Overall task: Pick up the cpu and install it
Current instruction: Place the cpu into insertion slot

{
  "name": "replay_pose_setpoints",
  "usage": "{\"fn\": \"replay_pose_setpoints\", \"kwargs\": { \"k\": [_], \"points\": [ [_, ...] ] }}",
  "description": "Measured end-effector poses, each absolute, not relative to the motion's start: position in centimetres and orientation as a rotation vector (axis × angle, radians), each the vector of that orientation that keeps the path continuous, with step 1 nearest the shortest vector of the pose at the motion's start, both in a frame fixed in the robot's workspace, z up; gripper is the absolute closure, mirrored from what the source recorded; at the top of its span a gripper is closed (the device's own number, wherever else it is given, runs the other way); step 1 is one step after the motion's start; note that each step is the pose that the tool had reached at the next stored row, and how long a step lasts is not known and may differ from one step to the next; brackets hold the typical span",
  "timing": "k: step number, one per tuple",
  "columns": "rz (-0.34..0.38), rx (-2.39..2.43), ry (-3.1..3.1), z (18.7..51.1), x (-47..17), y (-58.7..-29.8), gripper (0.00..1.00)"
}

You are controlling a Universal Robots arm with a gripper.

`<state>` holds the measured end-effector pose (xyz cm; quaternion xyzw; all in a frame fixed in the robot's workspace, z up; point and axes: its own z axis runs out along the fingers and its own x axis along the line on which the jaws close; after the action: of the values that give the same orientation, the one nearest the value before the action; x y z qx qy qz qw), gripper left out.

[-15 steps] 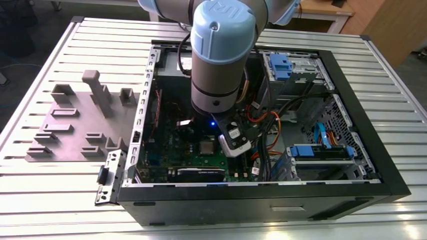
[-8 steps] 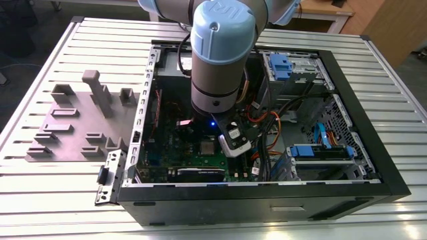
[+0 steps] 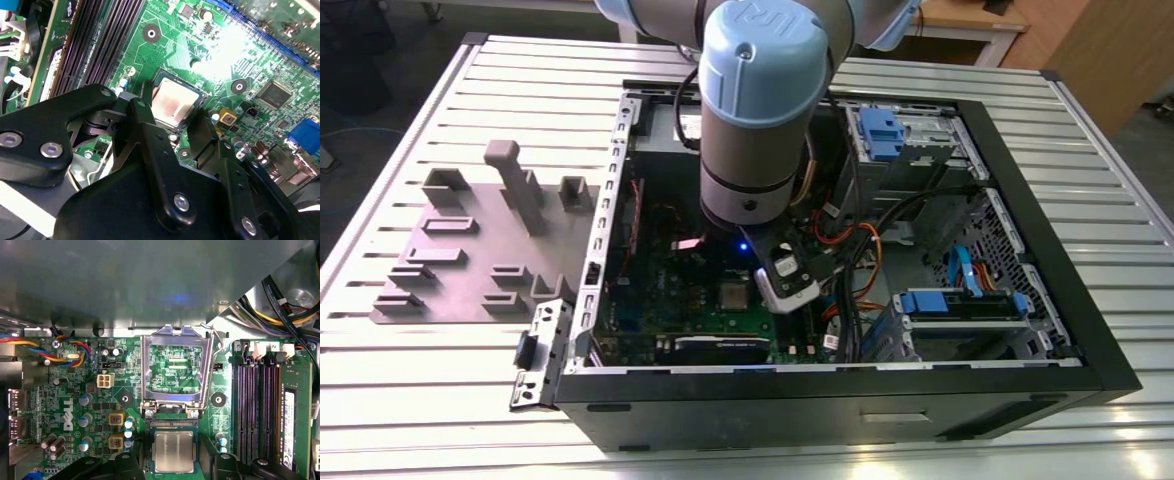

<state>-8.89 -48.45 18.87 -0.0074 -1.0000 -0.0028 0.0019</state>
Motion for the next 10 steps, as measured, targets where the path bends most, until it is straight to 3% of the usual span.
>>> {"fn": "replay_pose_setpoints", "kwargs": {
  "k": [10],
  "points": [
    [-0.008, -0.025, -3.137, 18.95, -8.86, -48.42, 0.45]
  ]
}}
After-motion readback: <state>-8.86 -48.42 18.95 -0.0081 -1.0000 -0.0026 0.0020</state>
